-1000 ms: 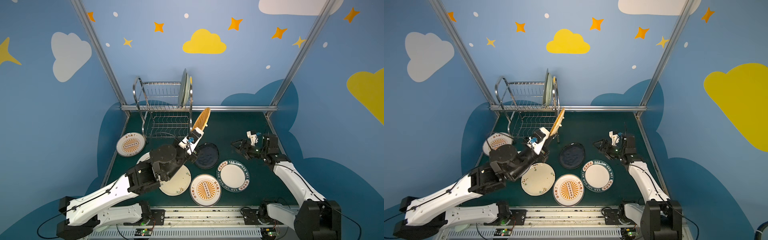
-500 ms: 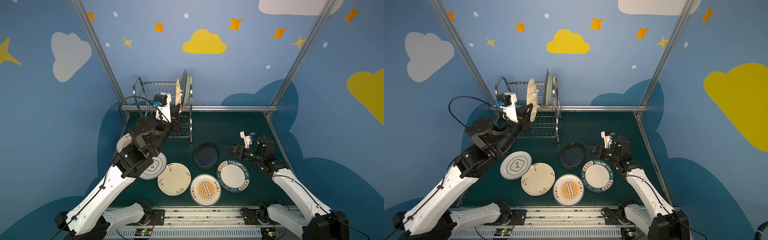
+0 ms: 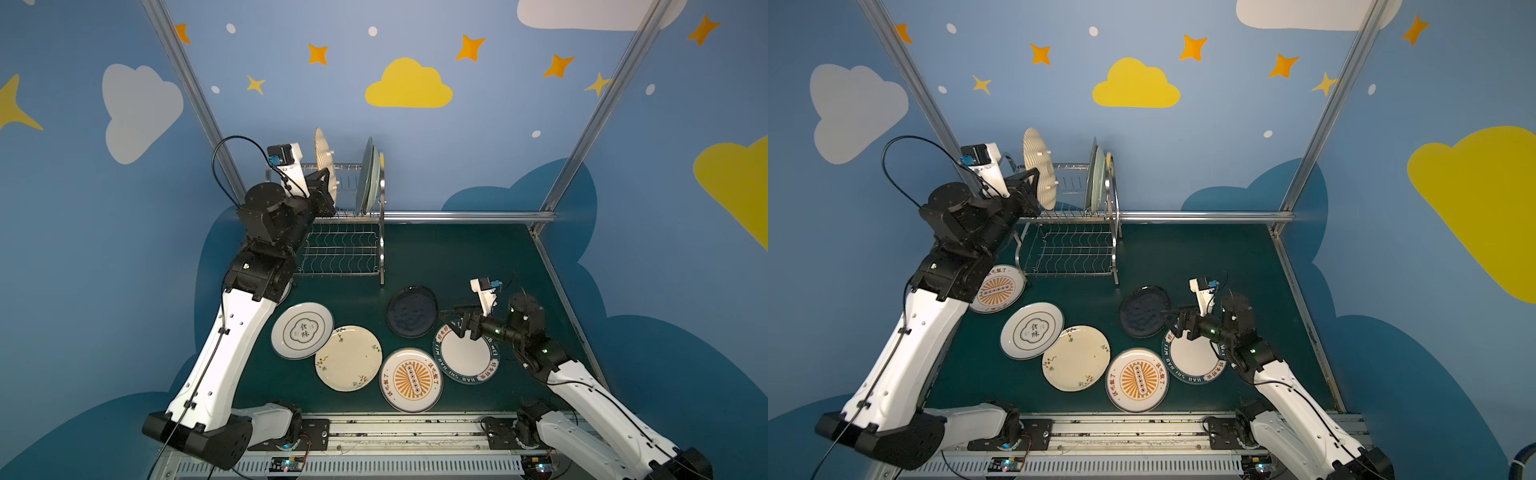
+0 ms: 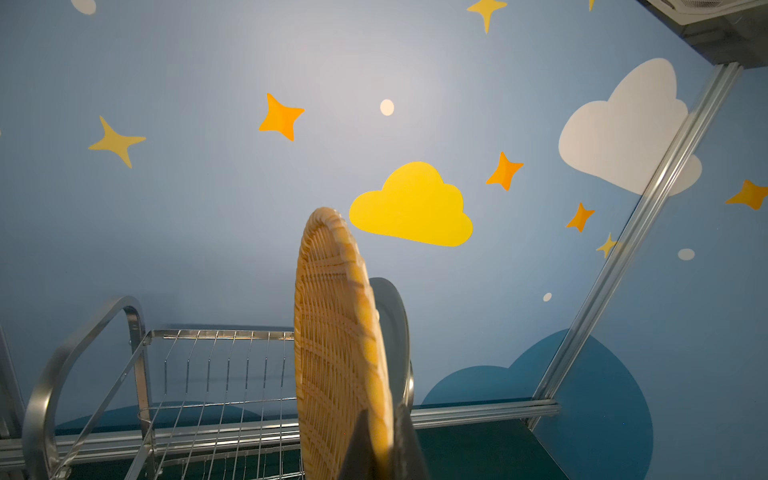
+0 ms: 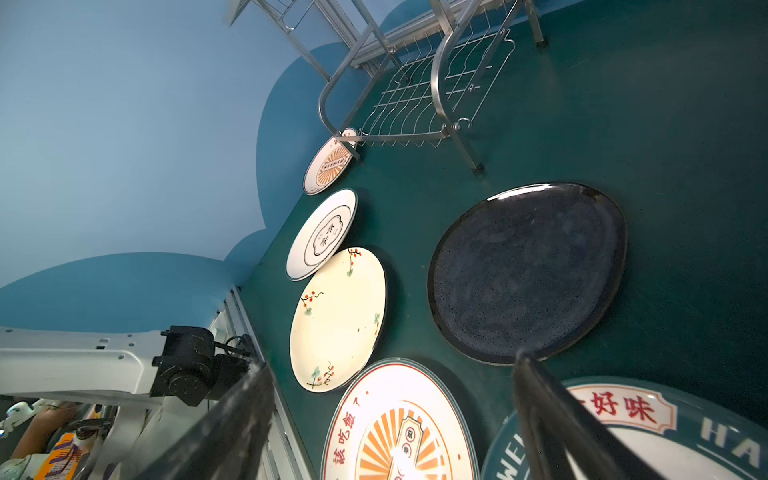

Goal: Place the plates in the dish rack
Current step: 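Carry the bamboo mat upright with the left gripper into the rack's top tier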

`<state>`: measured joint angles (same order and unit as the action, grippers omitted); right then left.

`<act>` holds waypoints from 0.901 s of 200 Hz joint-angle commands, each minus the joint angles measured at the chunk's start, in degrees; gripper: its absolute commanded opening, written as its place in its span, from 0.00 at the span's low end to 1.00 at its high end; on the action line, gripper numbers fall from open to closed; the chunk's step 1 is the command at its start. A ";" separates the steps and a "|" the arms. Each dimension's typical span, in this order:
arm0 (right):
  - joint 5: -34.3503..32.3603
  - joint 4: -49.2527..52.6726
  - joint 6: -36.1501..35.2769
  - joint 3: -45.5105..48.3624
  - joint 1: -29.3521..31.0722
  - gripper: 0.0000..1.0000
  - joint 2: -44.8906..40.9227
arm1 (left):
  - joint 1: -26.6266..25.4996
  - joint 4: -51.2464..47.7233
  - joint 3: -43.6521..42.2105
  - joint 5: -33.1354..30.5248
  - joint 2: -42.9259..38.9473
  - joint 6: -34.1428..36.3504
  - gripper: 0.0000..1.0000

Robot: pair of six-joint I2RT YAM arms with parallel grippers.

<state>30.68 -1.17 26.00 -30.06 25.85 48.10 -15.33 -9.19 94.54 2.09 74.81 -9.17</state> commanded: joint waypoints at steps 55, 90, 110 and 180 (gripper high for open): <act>-3.34 -0.36 -1.45 0.31 4.16 0.88 -4.30 | 6.58 4.53 8.86 16.49 12.42 -2.96 0.04; -4.65 -0.30 -0.82 0.53 5.35 0.90 -4.78 | 6.63 3.65 12.96 17.42 18.05 -1.39 0.04; -4.95 0.24 -1.04 0.38 5.94 0.90 -4.52 | 6.59 2.05 15.54 17.08 20.68 0.16 0.04; -6.48 0.86 0.09 0.46 7.13 0.90 -3.64 | 6.54 -0.69 19.39 16.01 26.10 3.81 0.04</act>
<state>25.30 -0.60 25.32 -29.87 32.47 44.21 -8.78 -11.20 110.98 18.13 100.22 -7.29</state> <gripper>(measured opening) 0.899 0.074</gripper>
